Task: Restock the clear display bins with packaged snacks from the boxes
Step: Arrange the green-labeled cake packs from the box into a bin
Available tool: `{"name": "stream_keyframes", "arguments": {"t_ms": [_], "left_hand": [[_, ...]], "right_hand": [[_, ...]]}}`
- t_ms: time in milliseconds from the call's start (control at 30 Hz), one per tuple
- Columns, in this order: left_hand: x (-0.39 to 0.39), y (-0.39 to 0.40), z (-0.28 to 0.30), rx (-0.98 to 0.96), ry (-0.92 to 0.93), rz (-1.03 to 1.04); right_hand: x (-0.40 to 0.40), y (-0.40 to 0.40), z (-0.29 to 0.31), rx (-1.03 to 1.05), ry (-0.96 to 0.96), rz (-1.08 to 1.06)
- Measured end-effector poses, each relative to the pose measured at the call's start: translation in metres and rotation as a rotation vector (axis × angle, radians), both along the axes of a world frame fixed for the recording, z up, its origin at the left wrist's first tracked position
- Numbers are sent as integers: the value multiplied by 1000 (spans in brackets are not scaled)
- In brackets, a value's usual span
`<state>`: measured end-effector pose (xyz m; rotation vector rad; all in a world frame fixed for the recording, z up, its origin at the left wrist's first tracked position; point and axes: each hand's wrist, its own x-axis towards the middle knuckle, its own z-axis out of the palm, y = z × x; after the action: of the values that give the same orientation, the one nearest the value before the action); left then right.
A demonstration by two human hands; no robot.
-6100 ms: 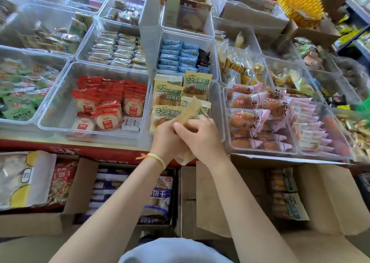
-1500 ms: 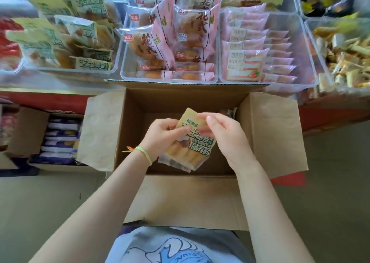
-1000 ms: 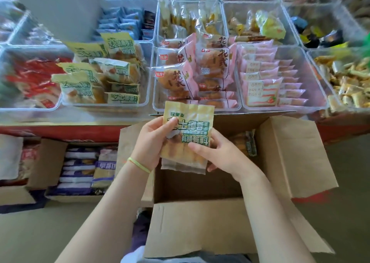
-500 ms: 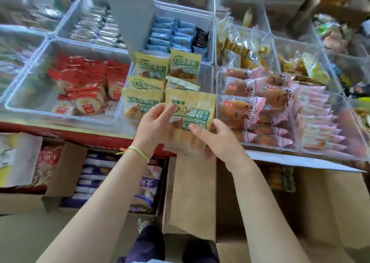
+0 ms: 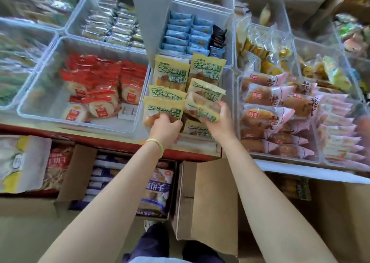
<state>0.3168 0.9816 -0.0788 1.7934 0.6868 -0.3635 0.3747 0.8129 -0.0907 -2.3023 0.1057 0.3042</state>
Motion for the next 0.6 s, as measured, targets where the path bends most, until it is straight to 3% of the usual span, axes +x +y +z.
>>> {"name": "stream_keyframes", "arguments": {"t_ms": [233,367,500,600], "left_hand": [[9,1,-2,105,37,-66],[10,1,-8,140,37,-73],[9,1,-6,115,37,-67],[4,2,-4,74,21,-55]], "right_hand": [[36,3,3,-52,-27,0],[50,2,8,-105,55,96],[38,0,-3,-110,152,62],[33,2,1,-136,57,-6]]}}
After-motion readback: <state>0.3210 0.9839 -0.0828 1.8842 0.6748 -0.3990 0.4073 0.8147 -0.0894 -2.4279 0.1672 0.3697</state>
